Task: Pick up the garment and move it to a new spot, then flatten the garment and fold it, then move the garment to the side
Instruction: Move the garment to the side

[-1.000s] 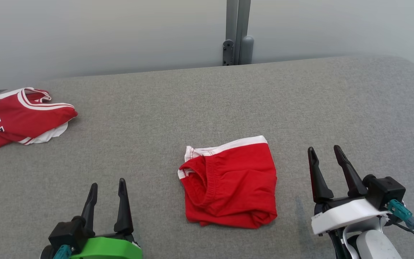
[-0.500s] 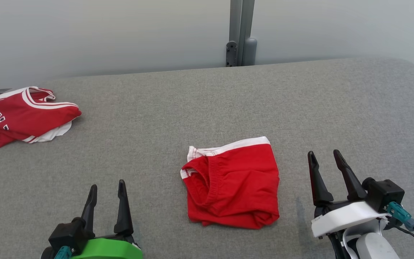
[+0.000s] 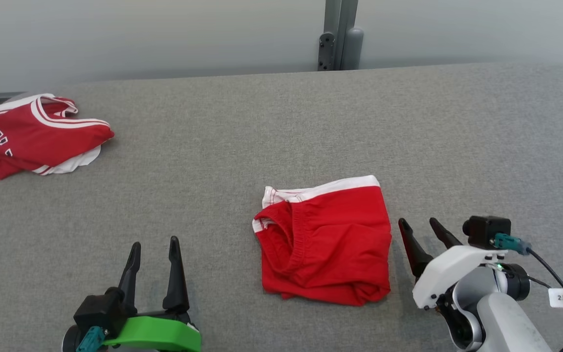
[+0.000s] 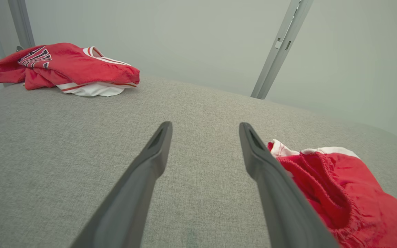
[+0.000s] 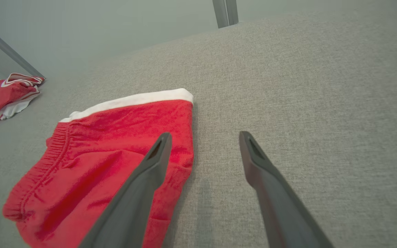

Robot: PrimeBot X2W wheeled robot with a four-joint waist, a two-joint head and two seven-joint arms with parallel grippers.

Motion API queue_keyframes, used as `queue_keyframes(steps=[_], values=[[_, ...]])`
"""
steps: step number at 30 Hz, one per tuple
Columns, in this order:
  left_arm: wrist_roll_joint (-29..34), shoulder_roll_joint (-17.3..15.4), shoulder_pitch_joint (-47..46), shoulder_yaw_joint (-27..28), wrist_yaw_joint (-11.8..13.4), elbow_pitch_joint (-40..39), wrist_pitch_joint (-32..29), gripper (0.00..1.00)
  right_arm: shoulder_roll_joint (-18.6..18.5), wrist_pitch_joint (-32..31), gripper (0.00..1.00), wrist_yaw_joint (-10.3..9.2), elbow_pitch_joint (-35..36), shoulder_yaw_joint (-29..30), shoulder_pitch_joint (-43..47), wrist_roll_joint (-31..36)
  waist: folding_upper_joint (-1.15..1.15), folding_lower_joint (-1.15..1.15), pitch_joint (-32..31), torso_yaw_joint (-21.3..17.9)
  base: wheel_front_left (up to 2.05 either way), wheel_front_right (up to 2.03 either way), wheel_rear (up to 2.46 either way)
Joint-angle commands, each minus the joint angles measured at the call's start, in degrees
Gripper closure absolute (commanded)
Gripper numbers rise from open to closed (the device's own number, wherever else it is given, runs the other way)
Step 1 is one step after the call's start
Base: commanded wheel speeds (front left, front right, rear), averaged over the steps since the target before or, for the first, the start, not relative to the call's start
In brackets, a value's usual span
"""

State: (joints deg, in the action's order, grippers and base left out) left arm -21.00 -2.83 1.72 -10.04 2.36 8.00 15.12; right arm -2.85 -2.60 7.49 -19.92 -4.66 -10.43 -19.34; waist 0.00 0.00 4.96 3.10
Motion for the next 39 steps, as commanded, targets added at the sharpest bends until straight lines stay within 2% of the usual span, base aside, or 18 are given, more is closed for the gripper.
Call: queue_keyframes(steps=[1,6,12,13,14,16,17,18,23,27,31,39], values=[[-0.27,-0.11,-1.33,-0.25,0.15,0.16,0.04,0.00,-0.24,-2.18,0.00,0.01,-0.99,-0.20,-1.64,-1.07,0.00,0.00,2.08,1.85,0.00,0.00,0.00],[-1.19,-0.11,-3.01,-1.05,0.56,0.49,0.04,0.00,-1.77,-10.00,0.00,0.01,-5.44,-1.48,-5.86,-3.40,0.00,0.00,5.05,4.40,0.00,0.00,0.00],[-1.91,-0.11,-3.65,-1.72,0.75,0.62,0.04,0.00,-2.76,-14.80,0.00,0.01,-7.29,-3.91,-7.43,-6.55,0.00,0.00,6.48,5.86,0.00,0.00,0.00],[-1.98,-0.11,-3.65,-1.75,0.71,0.67,0.04,0.00,-2.97,-15.16,0.09,0.01,-7.29,-4.17,-7.45,-7.00,0.00,0.00,6.58,5.92,0.00,0.00,0.00],[-2.01,-0.11,-3.64,-1.75,0.68,0.68,0.04,0.00,-3.19,-15.39,0.41,0.00,-7.32,-4.34,-7.52,-7.08,0.00,0.00,6.66,5.95,0.00,0.00,0.00],[-2.03,-0.11,-3.63,-1.67,0.70,0.67,0.04,0.00,-3.61,-15.44,0.71,0.00,-7.45,-4.69,-7.72,-7.21,0.00,0.00,6.78,5.89,0.00,0.00,0.00],[-1.96,-0.11,-3.66,-1.60,0.68,0.71,0.04,0.00,-3.79,-14.96,0.78,0.00,-7.38,-4.80,-7.93,-7.13,0.00,0.00,6.84,5.79,0.00,0.00,0.00],[-1.76,-0.11,-3.72,-1.55,0.61,0.72,0.04,0.00,-3.97,-14.35,1.00,0.00,-7.25,-4.82,-8.16,-6.99,0.00,0.00,6.90,5.58,0.00,0.00,0.00],[-0.25,-0.11,-4.17,-1.37,0.08,0.58,0.04,0.00,-5.79,-11.39,1.00,-0.05,-6.17,-4.85,-10.50,-5.58,0.00,0.00,7.49,3.47,0.00,0.00,0.00],[1.61,-0.12,-4.82,-1.36,-0.60,0.43,0.04,0.00,-7.26,-9.83,1.00,-0.04,-5.66,-4.47,-12.28,-4.53,0.00,0.00,8.32,0.24,0.00,0.00,0.00],[3.22,-0.16,-5.76,-0.84,-1.36,0.07,0.04,0.00,-8.10,-8.42,1.00,-0.04,-5.28,-3.32,-14.32,-3.72,0.00,0.00,9.32,-4.89,0.00,0.00,0.00],[5.87,-1.57,-7.88,-1.25,-2.40,0.20,0.04,0.00,-7.43,-5.25,1.00,-0.04,-6.75,-1.66,-18.73,-2.38,0.00,0.00,11.67,-16.72,0.00,0.00,0.00]])
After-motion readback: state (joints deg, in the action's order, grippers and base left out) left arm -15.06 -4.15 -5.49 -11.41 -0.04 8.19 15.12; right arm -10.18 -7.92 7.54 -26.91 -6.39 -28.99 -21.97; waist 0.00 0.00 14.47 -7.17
